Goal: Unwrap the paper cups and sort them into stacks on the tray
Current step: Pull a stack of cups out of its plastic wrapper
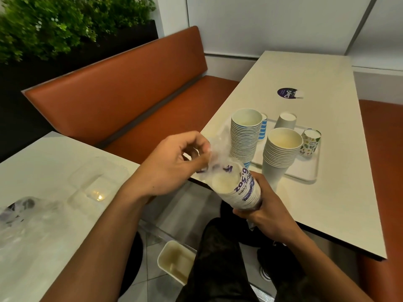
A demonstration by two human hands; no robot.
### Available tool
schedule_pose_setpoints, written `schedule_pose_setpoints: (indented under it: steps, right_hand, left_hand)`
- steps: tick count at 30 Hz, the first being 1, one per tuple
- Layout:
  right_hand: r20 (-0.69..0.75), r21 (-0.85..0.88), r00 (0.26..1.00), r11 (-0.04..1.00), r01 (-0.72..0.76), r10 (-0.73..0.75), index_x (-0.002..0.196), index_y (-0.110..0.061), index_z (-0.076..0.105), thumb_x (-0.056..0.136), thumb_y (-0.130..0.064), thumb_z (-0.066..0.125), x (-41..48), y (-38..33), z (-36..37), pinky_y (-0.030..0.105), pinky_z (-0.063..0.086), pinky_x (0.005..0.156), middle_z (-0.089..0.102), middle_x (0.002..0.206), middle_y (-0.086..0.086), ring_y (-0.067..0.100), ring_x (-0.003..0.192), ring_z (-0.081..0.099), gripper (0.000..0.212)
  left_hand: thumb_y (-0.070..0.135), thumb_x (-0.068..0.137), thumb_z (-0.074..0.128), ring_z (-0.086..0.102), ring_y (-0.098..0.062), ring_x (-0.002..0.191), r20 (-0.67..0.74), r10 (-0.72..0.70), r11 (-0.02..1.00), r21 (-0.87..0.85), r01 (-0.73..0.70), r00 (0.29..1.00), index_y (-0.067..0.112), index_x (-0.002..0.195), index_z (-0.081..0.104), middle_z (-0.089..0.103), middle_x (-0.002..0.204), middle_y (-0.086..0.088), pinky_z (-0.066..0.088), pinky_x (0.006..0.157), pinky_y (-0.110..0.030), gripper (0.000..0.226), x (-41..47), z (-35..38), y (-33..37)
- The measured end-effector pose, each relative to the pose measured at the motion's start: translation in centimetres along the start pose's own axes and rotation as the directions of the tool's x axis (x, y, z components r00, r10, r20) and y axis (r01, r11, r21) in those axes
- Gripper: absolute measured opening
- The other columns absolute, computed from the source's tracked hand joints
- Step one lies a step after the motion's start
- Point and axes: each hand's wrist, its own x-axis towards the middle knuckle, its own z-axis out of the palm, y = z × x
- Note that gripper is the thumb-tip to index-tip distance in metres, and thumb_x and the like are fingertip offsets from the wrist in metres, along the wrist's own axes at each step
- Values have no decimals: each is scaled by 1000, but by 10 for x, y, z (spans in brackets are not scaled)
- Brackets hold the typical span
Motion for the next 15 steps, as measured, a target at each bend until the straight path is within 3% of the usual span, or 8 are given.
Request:
schedule_pose_setpoints:
  steps: [4, 9, 11, 13, 15]
  right_hand:
    - [5, 1, 999, 999, -42, 42, 134, -44, 44, 72, -1, 89, -3, 12, -1, 19, 58, 81, 65, 112, -29, 3, 101, 66, 88]
    - [47, -46, 996, 996, -79, 81, 129, -46, 44, 70, -6, 90, 0, 16, -2, 16, 55, 81, 63, 110, -31, -1, 104, 64, 85]
    - [55, -19, 995, 996, -82, 83, 130, -42, 45, 71, -2, 90, 2, 14, -1, 16, 56, 80, 64, 110, -29, 0, 103, 65, 85]
    - [59, 28, 996, 997, -75, 73, 132, -39, 46, 71, 0, 90, 4, 8, 1, 14, 54, 80, 66, 113, -25, -2, 105, 65, 85]
    - [74, 64, 995, 996, -65, 60, 135, -37, 45, 71, 1, 90, 6, 1, 2, 14, 53, 83, 65, 119, -20, -2, 110, 64, 87]
  left_hand:
    - [27, 97, 70, 66, -26, 78, -254, -13, 1000, 2, 14, 967, 17, 95, 67, 69, 84, -1, 58, 68, -42, 10, -11, -6, 0]
    - [22, 93, 73, 66, -9, 78, -418, -6, 1000, 24, 17, 908, 22, 96, 69, 70, 86, 7, 59, 70, -24, 6, -24, -9, 2]
    - [19, 92, 74, 67, -14, 81, -360, -43, 999, 14, 52, 932, 27, 100, 67, 69, 87, 9, 61, 74, -34, 14, -22, -5, -2]
    - [19, 91, 77, 69, -15, 89, -225, -109, 992, 36, 120, 968, 36, 109, 64, 70, 96, 12, 61, 82, -45, 28, -20, 2, -12]
    - [27, 89, 81, 70, -10, 100, -70, -162, 979, 116, 169, 984, 42, 124, 60, 71, 111, 11, 60, 89, -47, 44, -18, 13, -22]
